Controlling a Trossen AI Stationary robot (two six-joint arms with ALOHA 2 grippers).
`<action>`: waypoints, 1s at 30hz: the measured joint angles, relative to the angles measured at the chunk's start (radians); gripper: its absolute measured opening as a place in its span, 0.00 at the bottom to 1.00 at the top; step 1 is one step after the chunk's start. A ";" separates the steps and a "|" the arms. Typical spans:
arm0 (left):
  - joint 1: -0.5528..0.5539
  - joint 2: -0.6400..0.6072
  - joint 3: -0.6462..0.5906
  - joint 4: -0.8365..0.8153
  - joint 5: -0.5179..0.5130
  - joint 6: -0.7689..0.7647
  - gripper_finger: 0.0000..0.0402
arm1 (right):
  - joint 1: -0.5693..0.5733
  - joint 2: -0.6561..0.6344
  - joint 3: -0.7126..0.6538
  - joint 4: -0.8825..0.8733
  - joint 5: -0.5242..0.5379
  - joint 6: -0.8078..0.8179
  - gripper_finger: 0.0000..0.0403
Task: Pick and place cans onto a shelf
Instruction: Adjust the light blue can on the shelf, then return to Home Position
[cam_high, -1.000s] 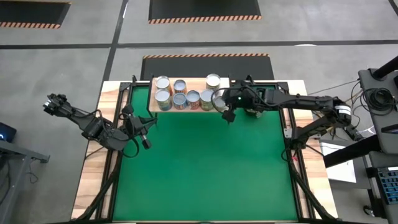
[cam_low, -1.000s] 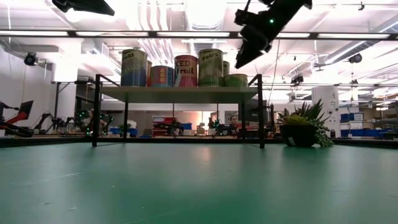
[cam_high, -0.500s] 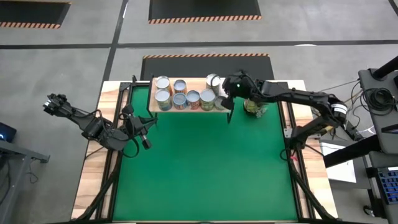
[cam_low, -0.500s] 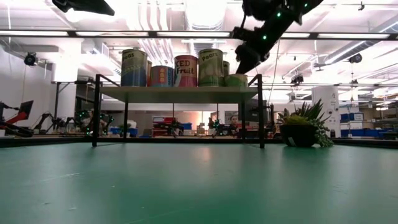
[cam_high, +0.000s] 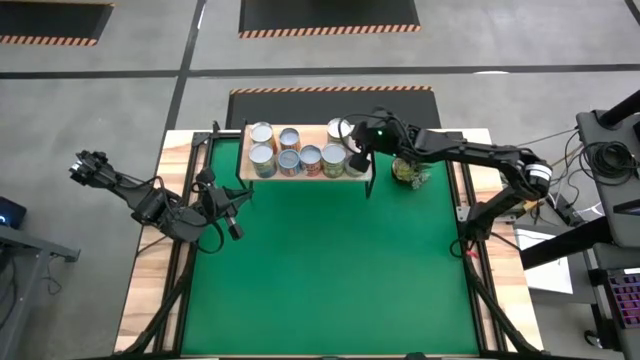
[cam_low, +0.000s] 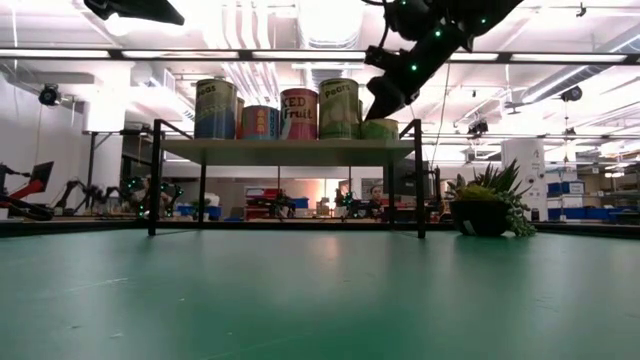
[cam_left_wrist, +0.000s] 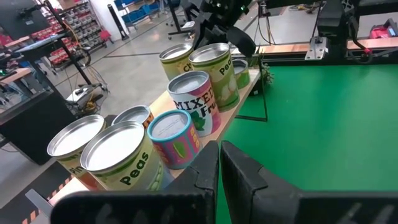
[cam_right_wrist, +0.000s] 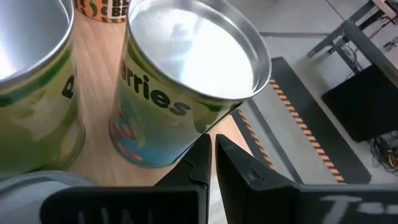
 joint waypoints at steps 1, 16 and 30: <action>0.000 0.000 0.000 0.000 0.000 0.000 0.00 | 0.000 -0.001 0.000 0.006 0.000 0.000 0.03; 0.000 0.000 0.000 0.000 0.001 0.000 0.00 | 0.007 -0.059 0.000 -0.044 -0.043 0.038 0.03; 0.000 0.002 0.000 0.000 0.026 -0.016 0.00 | 0.216 -0.205 -0.049 -0.274 -0.104 0.252 0.03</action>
